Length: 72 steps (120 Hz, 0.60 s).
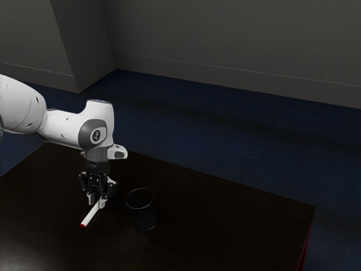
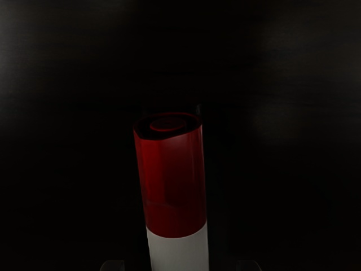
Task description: Put the marker into the pen holder.
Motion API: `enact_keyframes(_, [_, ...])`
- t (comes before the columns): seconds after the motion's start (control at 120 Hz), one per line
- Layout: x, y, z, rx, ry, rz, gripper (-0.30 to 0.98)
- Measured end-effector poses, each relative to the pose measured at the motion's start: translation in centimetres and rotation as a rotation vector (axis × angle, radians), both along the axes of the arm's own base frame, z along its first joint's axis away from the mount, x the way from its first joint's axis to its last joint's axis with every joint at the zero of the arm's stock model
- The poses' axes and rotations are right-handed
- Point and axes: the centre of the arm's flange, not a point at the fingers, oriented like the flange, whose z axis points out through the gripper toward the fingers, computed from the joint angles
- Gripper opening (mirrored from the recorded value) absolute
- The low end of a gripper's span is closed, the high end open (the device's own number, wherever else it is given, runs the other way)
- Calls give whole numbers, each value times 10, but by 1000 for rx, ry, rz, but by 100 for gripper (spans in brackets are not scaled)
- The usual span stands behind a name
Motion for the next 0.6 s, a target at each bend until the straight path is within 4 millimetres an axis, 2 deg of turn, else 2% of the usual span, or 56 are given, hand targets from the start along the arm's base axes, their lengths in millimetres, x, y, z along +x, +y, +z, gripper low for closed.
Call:
enact_keyframes(0.183, [0, 0, -4, -6, 1, -6, 18])
enact_keyframes(0.342, [1, 0, -5, -7, -2, -13, 2])
enact_keyframes(0.5, [1, 0, -4, -2, -5, -17, -5])
enact_keyframes(0.55, [2, 0, 1, 2, -15, -20, -6])
enact_keyframes(0.6, [6, -6, 23, 15, -55, -41, -8])
